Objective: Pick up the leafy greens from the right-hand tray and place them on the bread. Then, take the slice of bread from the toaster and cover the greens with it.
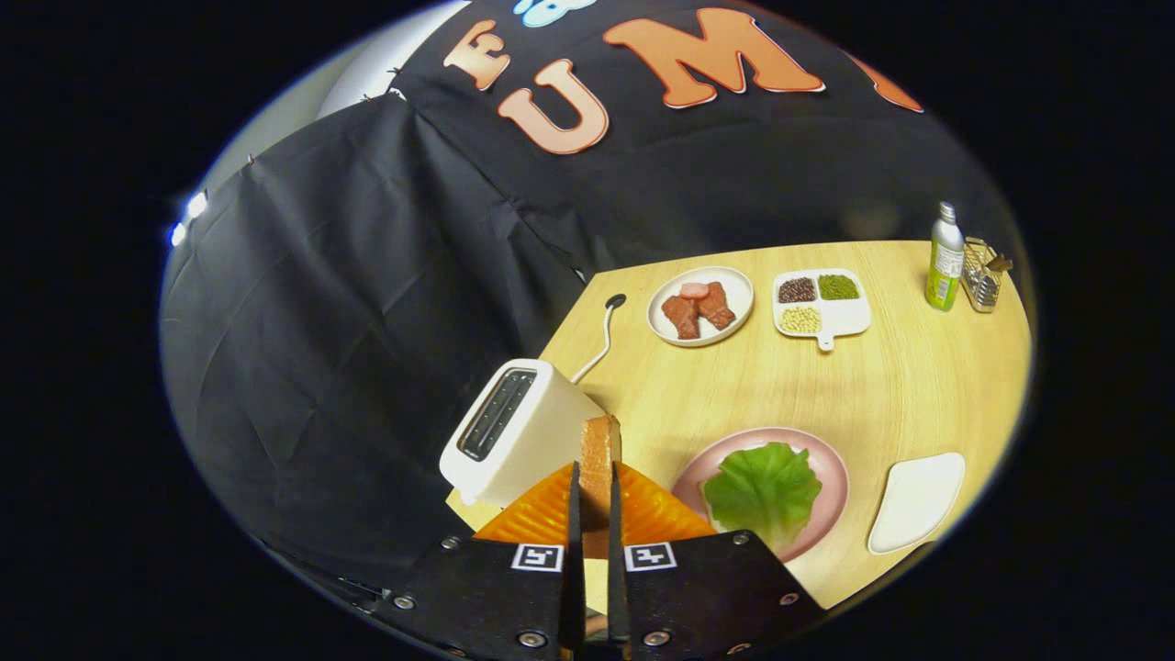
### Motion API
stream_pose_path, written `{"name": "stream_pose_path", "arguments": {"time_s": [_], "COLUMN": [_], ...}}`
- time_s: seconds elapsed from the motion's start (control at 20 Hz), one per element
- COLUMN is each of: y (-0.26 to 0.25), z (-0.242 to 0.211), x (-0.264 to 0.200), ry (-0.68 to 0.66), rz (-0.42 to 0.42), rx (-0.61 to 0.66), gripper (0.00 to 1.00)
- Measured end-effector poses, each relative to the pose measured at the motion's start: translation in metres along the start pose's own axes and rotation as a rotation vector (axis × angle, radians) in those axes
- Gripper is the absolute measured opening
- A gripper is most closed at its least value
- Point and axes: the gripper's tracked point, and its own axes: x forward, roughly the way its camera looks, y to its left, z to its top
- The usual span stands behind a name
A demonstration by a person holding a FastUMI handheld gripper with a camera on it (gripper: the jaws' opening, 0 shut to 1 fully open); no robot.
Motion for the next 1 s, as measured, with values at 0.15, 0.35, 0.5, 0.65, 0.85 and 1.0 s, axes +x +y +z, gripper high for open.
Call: {"name": "stream_pose_path", "arguments": {"time_s": [0.15, 0.35, 0.5, 0.65, 0.85, 1.0], "y": [-0.019, -0.044, -0.065, -0.09, -0.113, -0.136], "z": [-0.01, -0.025, -0.036, -0.044, -0.054, -0.06], "x": [0.001, 0.01, 0.019, 0.028, 0.036, 0.039], "ry": [0.019, 0.052, 0.081, 0.093, 0.113, 0.119], "rz": [-0.001, -0.007, -0.019, -0.036, -0.033, -0.081], "rx": [0.018, 0.052, 0.081, 0.132, 0.185, 0.19], "gripper": [0.1, 0.1, 0.1, 0.1, 0.1, 0.1]}}
